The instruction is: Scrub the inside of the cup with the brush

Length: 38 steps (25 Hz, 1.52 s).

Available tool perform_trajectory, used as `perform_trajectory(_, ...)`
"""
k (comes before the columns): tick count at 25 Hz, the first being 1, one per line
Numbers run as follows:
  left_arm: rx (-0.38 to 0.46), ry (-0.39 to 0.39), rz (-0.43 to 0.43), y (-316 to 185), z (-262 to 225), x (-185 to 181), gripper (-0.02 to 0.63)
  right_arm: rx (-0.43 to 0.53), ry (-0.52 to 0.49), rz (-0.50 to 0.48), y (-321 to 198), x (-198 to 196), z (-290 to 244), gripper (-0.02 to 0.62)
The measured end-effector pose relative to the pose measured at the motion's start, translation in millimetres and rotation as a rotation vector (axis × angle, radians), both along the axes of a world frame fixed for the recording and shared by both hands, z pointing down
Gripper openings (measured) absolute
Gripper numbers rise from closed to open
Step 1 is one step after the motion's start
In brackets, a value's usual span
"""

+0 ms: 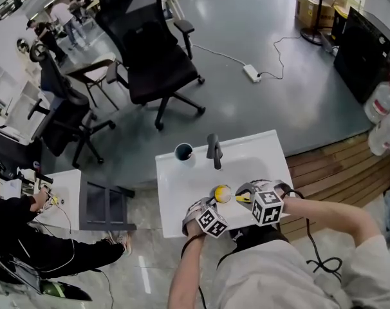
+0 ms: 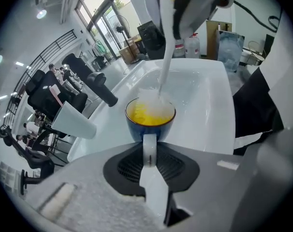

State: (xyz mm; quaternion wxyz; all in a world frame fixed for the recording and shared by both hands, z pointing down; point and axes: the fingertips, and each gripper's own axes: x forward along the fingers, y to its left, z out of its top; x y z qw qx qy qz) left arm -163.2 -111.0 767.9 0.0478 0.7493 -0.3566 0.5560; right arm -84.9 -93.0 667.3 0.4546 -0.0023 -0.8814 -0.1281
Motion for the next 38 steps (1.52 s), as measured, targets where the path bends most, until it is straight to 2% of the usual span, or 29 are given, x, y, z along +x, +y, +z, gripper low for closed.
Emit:
perform_trajectory(2, -0.008, 0.005, 0.007, 4, 1, 2, 0.058, 0.131, 0.064, -0.151, 11, 4, 3, 0.037)
perform_trajectory(3, -0.008, 0.008, 0.006, 5, 2, 3, 0.058, 0.147, 0.077, -0.170, 13, 5, 3, 0.037)
perform_trajectory(5, -0.007, 0.020, -0.009, 6, 3, 4, 0.058, 0.129, 0.076, -0.149, 13, 10, -1, 0.037)
perform_trajectory(10, -0.017, 0.052, -0.073, 12, 7, 3, 0.058, 0.066, 0.017, -0.057, 12, 30, -22, 0.037)
perform_trajectory(15, -0.022, 0.114, -0.188, 13, -2, 4, 0.058, 0.050, -0.066, 0.055, 9, 62, -55, 0.037)
perform_trajectory(19, -0.008, 0.139, -0.238, 12, -17, 10, 0.058, 0.047, -0.129, 0.154, 4, 91, -74, 0.037)
perform_trajectory(22, 0.000, 0.168, -0.287, 13, -25, 13, 0.058, 0.069, -0.146, 0.219, -6, 114, -80, 0.037)
perform_trajectory(26, 0.033, 0.194, -0.323, 21, -40, 21, 0.058, 0.010, -0.210, 0.354, -17, 138, -76, 0.037)
perform_trajectory(32, 0.061, 0.254, -0.347, 35, -59, 45, 0.058, -0.093, -0.354, 0.582, -26, 157, -71, 0.037)
perform_trajectory(38, 0.079, 0.374, -0.439, 44, -63, 61, 0.058, -0.118, -0.441, 0.667, -22, 160, -74, 0.037)
